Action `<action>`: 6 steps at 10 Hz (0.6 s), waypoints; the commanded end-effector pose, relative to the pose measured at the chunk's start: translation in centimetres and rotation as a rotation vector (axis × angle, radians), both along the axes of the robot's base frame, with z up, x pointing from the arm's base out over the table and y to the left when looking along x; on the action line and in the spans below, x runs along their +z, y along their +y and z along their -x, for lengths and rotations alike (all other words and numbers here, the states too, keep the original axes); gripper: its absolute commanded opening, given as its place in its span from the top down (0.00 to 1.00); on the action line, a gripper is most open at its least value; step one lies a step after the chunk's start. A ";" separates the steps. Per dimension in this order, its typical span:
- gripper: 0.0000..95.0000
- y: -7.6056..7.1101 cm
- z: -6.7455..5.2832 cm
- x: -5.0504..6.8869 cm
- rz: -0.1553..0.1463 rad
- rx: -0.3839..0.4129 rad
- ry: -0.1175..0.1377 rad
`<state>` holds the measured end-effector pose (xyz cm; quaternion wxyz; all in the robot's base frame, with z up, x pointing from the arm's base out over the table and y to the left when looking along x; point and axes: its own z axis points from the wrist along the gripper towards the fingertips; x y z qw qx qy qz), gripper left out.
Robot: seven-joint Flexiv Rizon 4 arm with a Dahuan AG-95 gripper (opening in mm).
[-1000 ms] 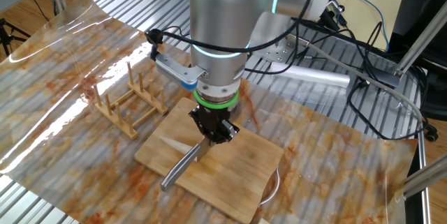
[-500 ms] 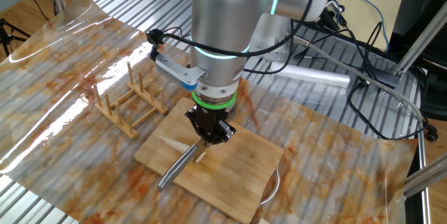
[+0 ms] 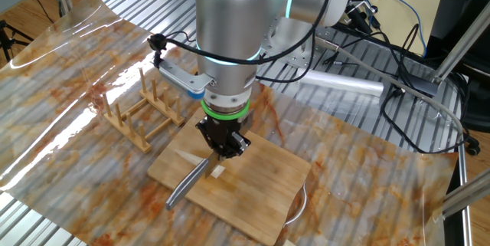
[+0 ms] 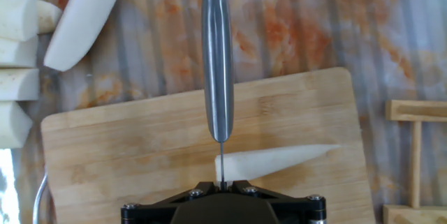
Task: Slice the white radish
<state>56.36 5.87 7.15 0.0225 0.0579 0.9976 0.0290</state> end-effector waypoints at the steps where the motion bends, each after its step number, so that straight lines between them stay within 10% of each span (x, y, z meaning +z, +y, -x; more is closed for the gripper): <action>1: 1.00 -0.1 0.3 0.0 -0.005 -0.011 -0.004; 6: 1.00 -0.2 0.5 -0.5 -0.006 -0.012 -0.005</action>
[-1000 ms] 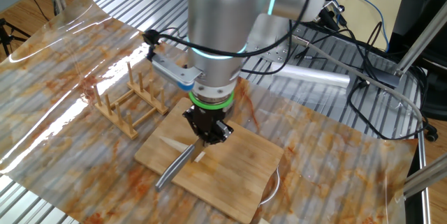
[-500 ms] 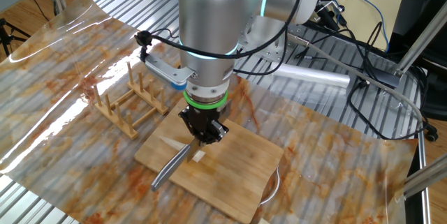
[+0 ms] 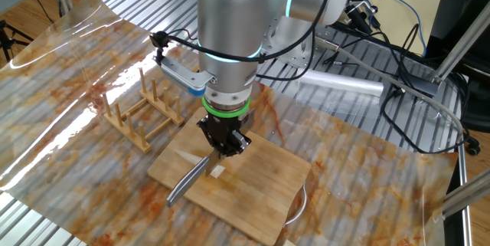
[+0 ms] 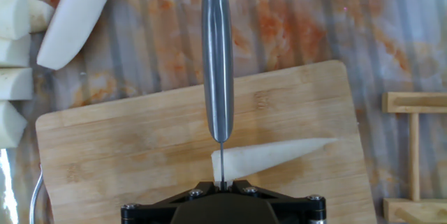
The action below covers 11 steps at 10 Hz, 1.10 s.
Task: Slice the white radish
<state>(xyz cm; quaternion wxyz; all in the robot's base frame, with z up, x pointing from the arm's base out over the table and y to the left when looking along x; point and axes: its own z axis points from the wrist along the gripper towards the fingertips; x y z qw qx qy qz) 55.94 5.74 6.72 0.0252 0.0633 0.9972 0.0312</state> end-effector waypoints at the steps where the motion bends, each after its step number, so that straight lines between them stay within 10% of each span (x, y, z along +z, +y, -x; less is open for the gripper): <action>1: 1.00 0.0 0.2 -0.3 -0.006 -0.004 -0.001; 11: 1.00 0.8 -0.1 -2.5 -0.005 -0.017 -0.001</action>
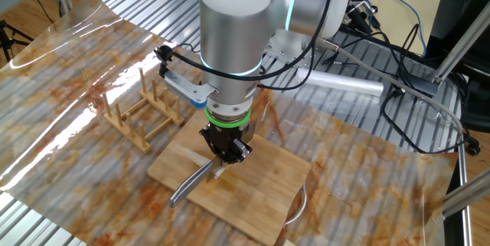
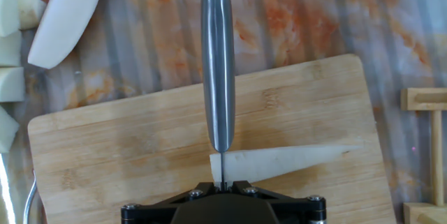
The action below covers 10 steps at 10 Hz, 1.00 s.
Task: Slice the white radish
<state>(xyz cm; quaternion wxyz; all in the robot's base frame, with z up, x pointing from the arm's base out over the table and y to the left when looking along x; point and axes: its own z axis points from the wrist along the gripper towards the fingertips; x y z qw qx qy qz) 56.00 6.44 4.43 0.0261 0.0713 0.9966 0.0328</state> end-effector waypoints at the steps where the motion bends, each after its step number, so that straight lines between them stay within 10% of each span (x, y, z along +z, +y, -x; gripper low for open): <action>1: 1.00 0.1 0.0 -0.2 -0.002 -0.002 0.000; 10: 1.00 0.1 -0.2 -2.4 0.005 -0.014 -0.011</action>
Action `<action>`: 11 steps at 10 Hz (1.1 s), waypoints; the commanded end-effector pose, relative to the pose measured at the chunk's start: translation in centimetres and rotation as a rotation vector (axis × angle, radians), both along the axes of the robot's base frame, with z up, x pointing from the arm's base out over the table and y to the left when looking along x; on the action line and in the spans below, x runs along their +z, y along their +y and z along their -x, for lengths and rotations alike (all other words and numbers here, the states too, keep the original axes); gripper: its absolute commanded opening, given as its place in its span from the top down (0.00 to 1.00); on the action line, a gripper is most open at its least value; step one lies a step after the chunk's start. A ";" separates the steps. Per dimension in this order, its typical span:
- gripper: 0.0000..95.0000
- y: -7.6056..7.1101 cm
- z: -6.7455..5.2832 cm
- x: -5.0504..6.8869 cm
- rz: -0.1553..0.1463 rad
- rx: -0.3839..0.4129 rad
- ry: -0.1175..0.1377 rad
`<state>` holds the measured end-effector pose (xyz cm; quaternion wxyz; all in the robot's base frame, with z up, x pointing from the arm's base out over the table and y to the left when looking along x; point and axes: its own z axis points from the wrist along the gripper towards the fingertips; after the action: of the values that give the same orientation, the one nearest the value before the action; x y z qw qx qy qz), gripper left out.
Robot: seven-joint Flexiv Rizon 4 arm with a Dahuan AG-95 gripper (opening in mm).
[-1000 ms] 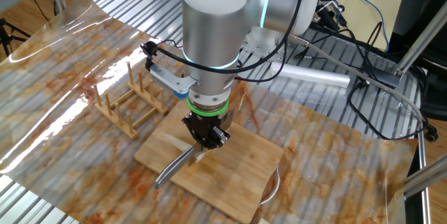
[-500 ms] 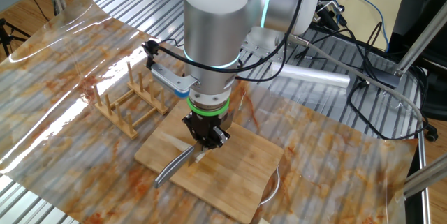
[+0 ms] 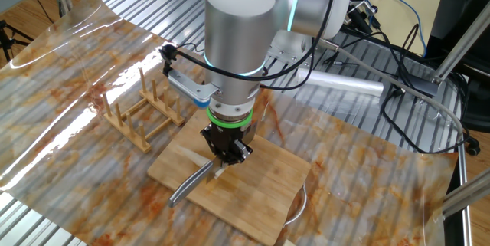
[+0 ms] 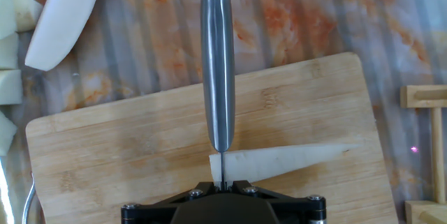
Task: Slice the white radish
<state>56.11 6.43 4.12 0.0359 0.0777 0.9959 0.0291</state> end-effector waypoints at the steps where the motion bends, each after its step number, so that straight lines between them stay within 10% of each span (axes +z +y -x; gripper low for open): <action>1: 1.00 0.1 -0.1 -2.1 -0.012 -0.006 0.008; 10: 1.00 0.3 0.1 -3.0 -0.005 -0.022 0.022; 11: 1.00 0.4 0.1 -3.2 -0.040 -0.036 0.014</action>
<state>55.89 6.69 3.46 0.0245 0.0940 0.9947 0.0326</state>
